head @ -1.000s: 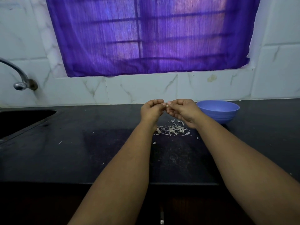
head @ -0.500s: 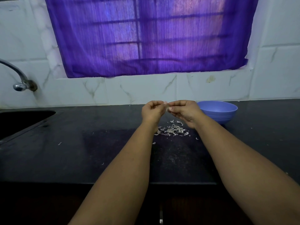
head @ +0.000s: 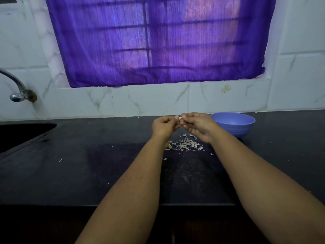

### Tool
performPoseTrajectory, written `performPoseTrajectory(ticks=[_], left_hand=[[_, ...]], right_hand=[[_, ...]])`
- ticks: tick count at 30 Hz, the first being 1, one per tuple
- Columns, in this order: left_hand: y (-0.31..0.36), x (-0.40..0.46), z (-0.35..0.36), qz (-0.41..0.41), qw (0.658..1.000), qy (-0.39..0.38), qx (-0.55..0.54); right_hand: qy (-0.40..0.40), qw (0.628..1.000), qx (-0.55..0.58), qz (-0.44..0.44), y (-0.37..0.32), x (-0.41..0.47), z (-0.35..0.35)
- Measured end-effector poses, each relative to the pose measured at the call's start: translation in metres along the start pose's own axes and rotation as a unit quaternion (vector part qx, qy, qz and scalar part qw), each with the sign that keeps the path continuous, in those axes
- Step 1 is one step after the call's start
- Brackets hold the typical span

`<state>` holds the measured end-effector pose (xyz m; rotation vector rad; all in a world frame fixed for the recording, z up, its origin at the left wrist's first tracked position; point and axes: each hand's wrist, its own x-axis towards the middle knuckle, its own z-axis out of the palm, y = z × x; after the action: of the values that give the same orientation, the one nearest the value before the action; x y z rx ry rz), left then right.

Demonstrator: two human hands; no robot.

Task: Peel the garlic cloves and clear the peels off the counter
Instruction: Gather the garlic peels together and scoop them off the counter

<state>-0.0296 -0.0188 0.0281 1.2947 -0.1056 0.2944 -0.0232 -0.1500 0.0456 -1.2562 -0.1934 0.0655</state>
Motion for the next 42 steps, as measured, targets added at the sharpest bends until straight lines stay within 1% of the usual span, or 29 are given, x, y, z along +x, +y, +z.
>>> performPoseTrajectory(ticks=[6, 10, 14, 19, 21, 25, 28, 31, 33, 35, 37, 39, 40, 42], left_hand=[[-0.002, 0.003, 0.0, -0.006, 1.0, 0.005, 0.008], [-0.004, 0.003, 0.001, 0.027, 0.996, 0.02, 0.086], [-0.006, 0.004, 0.0, 0.04, 0.988, 0.02, 0.147], [-0.008, 0.004, -0.003, 0.065, 0.968, 0.004, 0.241], [-0.009, 0.005, -0.002, 0.069, 0.96, 0.003, 0.27], [-0.008, 0.002, 0.0, 0.088, 0.94, 0.009, 0.33], [-0.006, 0.0, 0.001, 0.076, 0.939, 0.003, 0.336], [-0.005, -0.003, 0.003, 0.068, 0.941, -0.039, 0.328], [-0.004, -0.008, 0.006, 0.065, 0.943, -0.088, 0.314], [-0.003, -0.011, 0.009, 0.065, 0.943, -0.132, 0.298], [-0.004, -0.013, 0.011, 0.069, 0.942, -0.145, 0.294], [-0.004, -0.01, 0.01, 0.088, 0.936, -0.114, 0.322], [-0.005, -0.006, 0.007, 0.102, 0.93, -0.084, 0.344], [-0.003, 0.0, -0.001, 0.114, 0.923, -0.014, 0.368]], right_hand=[[-0.007, 1.0, 0.007, -0.002, -0.001, -0.002, 0.001], [-0.008, 0.998, -0.06, -0.009, 0.001, -0.003, 0.003], [-0.008, 0.997, -0.073, -0.015, 0.003, -0.002, 0.001], [0.015, 0.993, -0.113, -0.026, 0.005, 0.002, 0.001], [0.025, 0.986, -0.163, -0.037, 0.006, 0.003, 0.001], [0.037, 0.964, -0.255, -0.068, 0.008, 0.005, 0.0], [0.065, 0.934, -0.336, -0.101, 0.007, 0.008, -0.006], [0.092, 0.906, -0.397, -0.117, 0.004, 0.008, -0.007], [0.12, 0.89, -0.421, -0.128, 0.003, 0.008, -0.007], [0.152, 0.858, -0.462, -0.164, -0.002, 0.008, -0.009], [0.183, 0.844, -0.455, -0.217, -0.01, 0.007, -0.013], [0.217, 0.839, -0.412, -0.282, -0.021, 0.006, -0.022], [0.237, 0.829, -0.401, -0.31, -0.025, 0.006, -0.028], [0.281, 0.792, -0.432, -0.329, -0.03, 0.009, -0.044]])
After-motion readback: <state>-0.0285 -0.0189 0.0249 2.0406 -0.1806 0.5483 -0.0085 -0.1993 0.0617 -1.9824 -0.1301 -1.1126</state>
